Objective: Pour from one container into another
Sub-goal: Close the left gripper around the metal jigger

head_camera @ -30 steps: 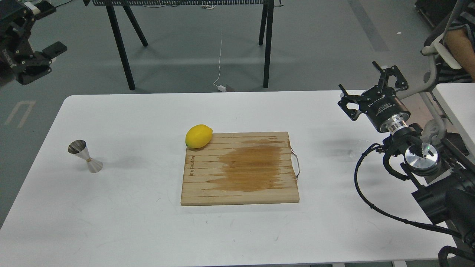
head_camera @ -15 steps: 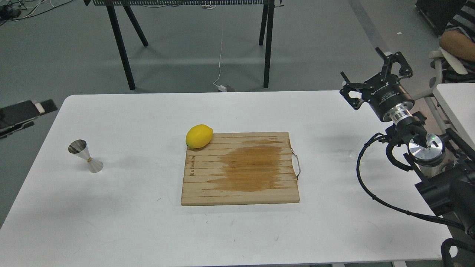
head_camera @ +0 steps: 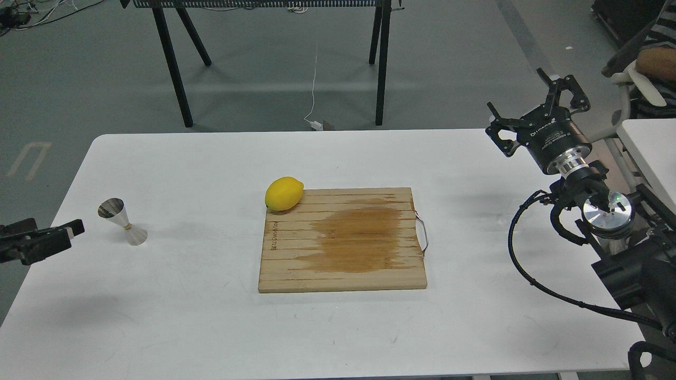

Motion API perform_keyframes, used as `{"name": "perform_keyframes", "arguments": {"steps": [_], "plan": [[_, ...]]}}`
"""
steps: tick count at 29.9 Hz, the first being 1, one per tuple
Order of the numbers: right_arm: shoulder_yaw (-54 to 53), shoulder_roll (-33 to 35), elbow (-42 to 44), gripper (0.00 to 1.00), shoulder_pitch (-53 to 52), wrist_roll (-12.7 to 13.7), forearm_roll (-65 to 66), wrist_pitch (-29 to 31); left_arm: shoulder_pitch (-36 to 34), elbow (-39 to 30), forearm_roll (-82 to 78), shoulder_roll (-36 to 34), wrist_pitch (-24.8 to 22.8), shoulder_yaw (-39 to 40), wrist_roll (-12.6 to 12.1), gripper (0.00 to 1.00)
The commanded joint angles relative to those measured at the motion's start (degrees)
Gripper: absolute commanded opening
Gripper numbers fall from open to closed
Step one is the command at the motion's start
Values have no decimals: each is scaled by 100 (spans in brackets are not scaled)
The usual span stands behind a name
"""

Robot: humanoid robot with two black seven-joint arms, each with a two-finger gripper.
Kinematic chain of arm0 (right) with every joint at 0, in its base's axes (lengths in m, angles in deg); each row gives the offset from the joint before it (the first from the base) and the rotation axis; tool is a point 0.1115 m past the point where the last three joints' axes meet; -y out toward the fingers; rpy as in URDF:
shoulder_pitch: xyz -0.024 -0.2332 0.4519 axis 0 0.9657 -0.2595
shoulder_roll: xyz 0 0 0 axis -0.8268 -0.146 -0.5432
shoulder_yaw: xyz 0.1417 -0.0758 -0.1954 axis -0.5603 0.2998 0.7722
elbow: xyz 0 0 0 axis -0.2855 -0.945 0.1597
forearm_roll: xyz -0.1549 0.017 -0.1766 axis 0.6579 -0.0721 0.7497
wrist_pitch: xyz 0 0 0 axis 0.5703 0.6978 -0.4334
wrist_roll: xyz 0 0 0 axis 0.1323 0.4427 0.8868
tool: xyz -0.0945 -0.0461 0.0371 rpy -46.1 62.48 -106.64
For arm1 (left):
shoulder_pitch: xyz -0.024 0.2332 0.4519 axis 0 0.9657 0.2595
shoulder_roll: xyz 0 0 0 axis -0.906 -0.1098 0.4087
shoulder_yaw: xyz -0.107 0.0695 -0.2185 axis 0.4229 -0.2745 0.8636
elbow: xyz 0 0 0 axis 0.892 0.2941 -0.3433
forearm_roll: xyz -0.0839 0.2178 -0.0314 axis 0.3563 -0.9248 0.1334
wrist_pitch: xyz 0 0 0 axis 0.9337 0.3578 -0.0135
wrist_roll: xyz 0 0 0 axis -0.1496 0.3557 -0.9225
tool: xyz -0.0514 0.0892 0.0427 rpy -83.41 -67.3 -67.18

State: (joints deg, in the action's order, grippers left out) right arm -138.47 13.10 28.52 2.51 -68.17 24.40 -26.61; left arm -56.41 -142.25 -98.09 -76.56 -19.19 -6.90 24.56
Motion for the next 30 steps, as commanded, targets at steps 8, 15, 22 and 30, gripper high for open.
{"name": "perform_keyframes", "arguments": {"steps": [8,15,22,30], "plan": [[56,7,16,99,25,-6,9,-37,483,2273,-173,2115,420,-5,-208,100],[83,7,7,99,16,-6,9,-108,474,3171,-129,2854,798,117,-199,100],[100,7,7,99,16,-6,9,-108,483,3716,-120,3426,1053,214,-182,99],[118,7,7,99,16,-6,18,-108,457,4059,-112,3830,1142,320,-190,98]]}}
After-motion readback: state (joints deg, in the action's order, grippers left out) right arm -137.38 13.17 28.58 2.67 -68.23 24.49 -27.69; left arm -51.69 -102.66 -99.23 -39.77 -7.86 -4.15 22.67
